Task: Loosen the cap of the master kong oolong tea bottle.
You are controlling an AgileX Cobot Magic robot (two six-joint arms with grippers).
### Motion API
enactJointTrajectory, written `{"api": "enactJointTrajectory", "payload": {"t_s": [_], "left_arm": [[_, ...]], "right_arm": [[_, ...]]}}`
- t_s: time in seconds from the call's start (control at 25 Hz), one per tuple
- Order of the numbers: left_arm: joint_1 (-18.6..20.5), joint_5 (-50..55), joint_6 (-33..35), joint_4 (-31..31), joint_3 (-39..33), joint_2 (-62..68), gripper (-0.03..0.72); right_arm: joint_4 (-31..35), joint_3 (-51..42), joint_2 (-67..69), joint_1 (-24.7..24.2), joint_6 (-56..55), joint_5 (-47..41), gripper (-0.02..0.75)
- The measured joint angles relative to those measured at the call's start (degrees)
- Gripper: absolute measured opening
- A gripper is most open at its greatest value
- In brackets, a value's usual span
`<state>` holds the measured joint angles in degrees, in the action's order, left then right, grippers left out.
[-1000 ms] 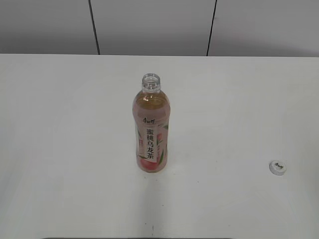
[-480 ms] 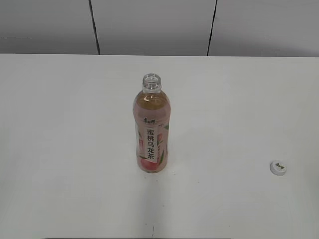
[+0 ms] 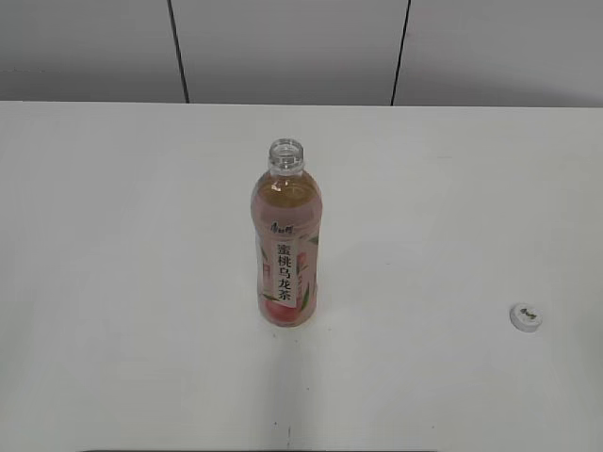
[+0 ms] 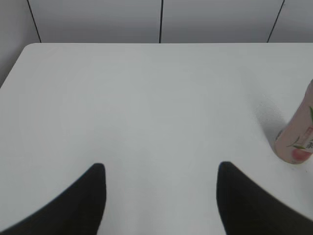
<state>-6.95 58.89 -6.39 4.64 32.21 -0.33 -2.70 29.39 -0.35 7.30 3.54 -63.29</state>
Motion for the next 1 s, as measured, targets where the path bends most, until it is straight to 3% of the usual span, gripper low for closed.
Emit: {"api": "enactJointTrajectory", "payload": {"t_s": [0.6, 0.84, 1.0], "left_arm": [[0.06, 0.00, 0.00, 0.00, 0.00, 0.00, 0.407], [0.12, 0.00, 0.00, 0.00, 0.00, -0.01, 0.396], [0.58, 0.00, 0.00, 0.00, 0.00, -0.06, 0.396]], "right_arm": [[0.00, 0.00, 0.00, 1.32, 0.00, 0.28, 0.472], [0.00, 0.00, 0.00, -7.39, 0.00, 0.39, 0.472], [0.00, 0.00, 0.00, -9.78, 0.00, 0.39, 0.472]]}}
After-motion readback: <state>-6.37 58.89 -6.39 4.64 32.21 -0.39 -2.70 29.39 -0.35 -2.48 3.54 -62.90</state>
